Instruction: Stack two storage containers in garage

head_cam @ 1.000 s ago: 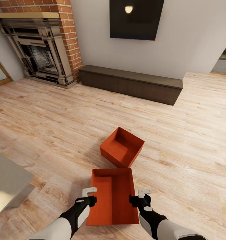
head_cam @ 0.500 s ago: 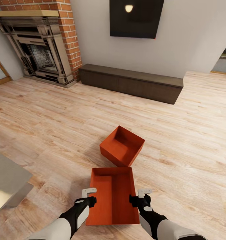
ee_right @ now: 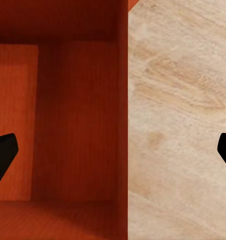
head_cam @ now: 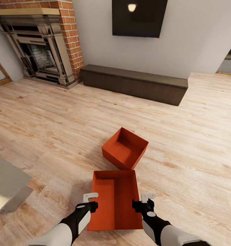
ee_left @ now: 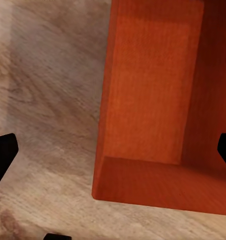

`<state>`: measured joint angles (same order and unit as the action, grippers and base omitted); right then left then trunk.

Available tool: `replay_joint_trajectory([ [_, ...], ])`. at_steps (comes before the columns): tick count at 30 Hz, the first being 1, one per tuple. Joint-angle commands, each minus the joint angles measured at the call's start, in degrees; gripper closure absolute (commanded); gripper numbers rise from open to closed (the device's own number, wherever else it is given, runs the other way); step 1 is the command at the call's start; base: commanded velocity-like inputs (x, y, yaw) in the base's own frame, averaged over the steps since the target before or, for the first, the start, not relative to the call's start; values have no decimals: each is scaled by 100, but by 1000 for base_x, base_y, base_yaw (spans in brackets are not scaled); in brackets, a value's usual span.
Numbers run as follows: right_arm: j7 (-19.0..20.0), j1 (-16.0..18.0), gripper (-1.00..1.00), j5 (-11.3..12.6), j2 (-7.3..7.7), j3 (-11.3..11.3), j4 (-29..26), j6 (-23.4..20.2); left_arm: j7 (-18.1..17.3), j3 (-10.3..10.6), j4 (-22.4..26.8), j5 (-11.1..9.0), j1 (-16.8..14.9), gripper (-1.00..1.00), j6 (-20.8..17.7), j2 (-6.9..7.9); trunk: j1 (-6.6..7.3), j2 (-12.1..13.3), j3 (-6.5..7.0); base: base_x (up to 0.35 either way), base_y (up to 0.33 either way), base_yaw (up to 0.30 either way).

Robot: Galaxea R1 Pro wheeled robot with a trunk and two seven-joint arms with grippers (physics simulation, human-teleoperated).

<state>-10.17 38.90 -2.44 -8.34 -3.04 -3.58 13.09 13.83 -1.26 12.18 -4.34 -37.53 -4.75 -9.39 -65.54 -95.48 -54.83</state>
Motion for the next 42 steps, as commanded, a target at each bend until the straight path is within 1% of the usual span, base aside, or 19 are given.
replay_joint_trajectory([
  [1, -40, 4, -100, -26, -1, -30, 6, 7, 15, -9, 13, -44, 0, -100, -26, -2, -22, -43, -22, 0, 0, 0],
  [5, -38, 4, -100, -28, -1, -30, 6, 9, 19, -1, 20, -8, 0, -100, -24, 31, -110, -204, -94, 0, 0, 0],
  [6, -38, 4, -100, -28, -1, -30, 6, 9, 25, 11, 21, 4, 0, -100, -25, 65, -132, -244, -112, 0, 0, 0],
  [7, -38, 4, -100, -28, -1, -30, 6, 9, 30, 31, 21, 20, 0, -100, -32, 153, -154, -284, -130, 0, 0, 0],
  [9, -38, 4, -100, -28, -1, -30, 6, 9, 31, 39, 21, 27, 0, -100, -33, 180, -198, -364, -166, 0, 0, 0],
  [11, -38, 4, -100, -28, -1, -30, 6, 9, 36, 43, 15, 180, 0, -100, -34, 194, -242, -444, -202, 0, 0, 0],
  [13, -38, 4, -100, -28, -1, -28, 6, 9, 41, 45, 8, 482, 0, -100, -35, 199, -286, -525, -238, 0, 0, 0],
  [14, -38, 4, -100, -28, -1, -28, 6, 9, 42, 45, 7, 557, 0, -100, -35, 199, -308, -565, -255, 0, 0, 0],
  [15, -38, 4, -100, -28, -1, -29, 6, 9, 47, 46, 3, 689, 0, -100, -32, 200, -330, -605, -273, 0, 0, 0],
  [17, -38, 4, -100, -28, -1, -29, 6, 9, 48, 42, -5, 810, 0, -100, -29, 200, -374, -685, -309, 0, 0, 0],
  [20, -38, 4, -100, -28, -1, -30, 6, 9, 49, 39, -11, 889, 0, -100, -27, 199, -439, -805, -363, 0, 0, 0],
  [35, -33, 4, -100, -28, 3, -30, 6, 9, 50, -20, 30, 885, 0, -100, -26, 170, -769, -1407, -633, 0, 0, 0],
  [38, -35, 4, -100, -28, 1, -28, 6, 11, 45, -28, 32, 797, 0, -100, -26, 165, -835, -1527, -686, 0, 0, 0],
  [42, -38, 4, -100, -28, -1, -28, 6, 17, 42, -28, 31, 553, 0, -100, -26, 165, -923, -1688, -758, 0, 0, 0],
])
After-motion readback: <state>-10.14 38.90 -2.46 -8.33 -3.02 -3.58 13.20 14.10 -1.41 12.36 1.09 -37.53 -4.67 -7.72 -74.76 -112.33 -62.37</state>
